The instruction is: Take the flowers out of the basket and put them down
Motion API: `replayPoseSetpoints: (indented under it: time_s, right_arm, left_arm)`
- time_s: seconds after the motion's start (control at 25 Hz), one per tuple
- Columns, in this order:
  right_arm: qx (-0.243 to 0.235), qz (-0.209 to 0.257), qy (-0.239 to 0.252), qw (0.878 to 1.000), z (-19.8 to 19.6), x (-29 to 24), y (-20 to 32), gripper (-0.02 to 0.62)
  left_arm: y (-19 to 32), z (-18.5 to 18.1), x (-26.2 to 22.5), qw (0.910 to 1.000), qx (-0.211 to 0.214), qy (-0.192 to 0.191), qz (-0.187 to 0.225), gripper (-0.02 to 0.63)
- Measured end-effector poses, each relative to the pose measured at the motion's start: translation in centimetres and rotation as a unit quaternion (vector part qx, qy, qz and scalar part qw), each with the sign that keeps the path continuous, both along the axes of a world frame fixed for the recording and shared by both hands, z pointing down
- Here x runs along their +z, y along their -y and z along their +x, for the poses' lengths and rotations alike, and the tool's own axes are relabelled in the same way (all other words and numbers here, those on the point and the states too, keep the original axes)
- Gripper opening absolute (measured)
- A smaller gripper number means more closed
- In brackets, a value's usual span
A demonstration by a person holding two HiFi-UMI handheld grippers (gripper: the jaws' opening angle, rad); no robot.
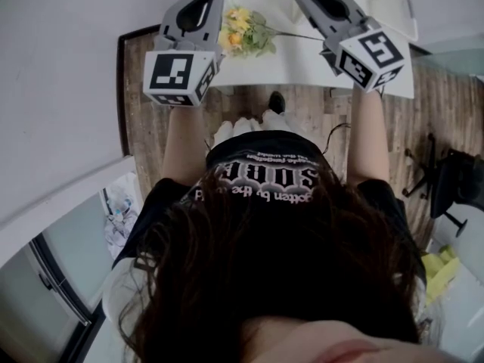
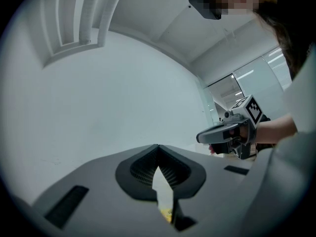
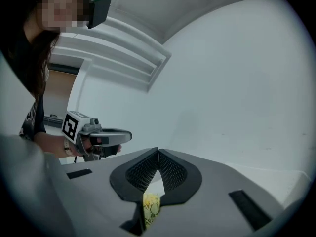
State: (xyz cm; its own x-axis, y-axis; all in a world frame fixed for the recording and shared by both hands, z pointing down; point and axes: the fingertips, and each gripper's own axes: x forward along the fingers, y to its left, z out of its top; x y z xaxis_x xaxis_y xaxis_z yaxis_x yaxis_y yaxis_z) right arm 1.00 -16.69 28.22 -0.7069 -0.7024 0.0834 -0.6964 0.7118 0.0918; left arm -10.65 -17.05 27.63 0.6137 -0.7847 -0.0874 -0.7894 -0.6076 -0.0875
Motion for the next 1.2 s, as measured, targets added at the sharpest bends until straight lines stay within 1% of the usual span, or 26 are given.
replayPoseSetpoints:
  time_s: [0.24, 0.4, 0.64, 0.76, 0.96, 1.2]
  right_arm:
    - [0.000, 0.013, 0.019, 1.000, 0.2, -1.8, -0.8, 0.025]
    - [0.008, 0.021, 0.030, 0.999, 0.6, -2.4, -1.1, 0.025]
    - [0.006, 0.036, 0.009, 0.999, 0.4, -2.2, -1.4, 0.025]
    - [0.012, 0.040, 0.017, 0.999, 0.4, -2.5, -1.5, 0.025]
    - [0.022, 0.062, 0.037, 0.997, 0.7, -3.6, -1.9, 0.025]
    - [0.029, 0.065, 0.037, 0.997, 0.8, -3.6, -1.8, 0.023]
  left_arm:
    - [0.2, 0.4, 0.0, 1.0000, 0.007, -0.001, 0.000, 0.000]
    - [0.2, 0.6, 0.0, 0.9999, 0.011, -0.001, -0.001, 0.000]
    - [0.5, 0.6, 0.2, 0.9999, 0.012, -0.002, -0.002, 0.000]
    - [0.6, 0.5, 0.3, 0.9999, 0.012, -0.003, -0.005, 0.000]
    - [0.5, 0.2, 0.4, 0.9999, 0.012, -0.003, -0.005, 0.000]
    - [0.7, -0.1, 0.3, 0.9999, 0.012, -0.003, -0.005, 0.000]
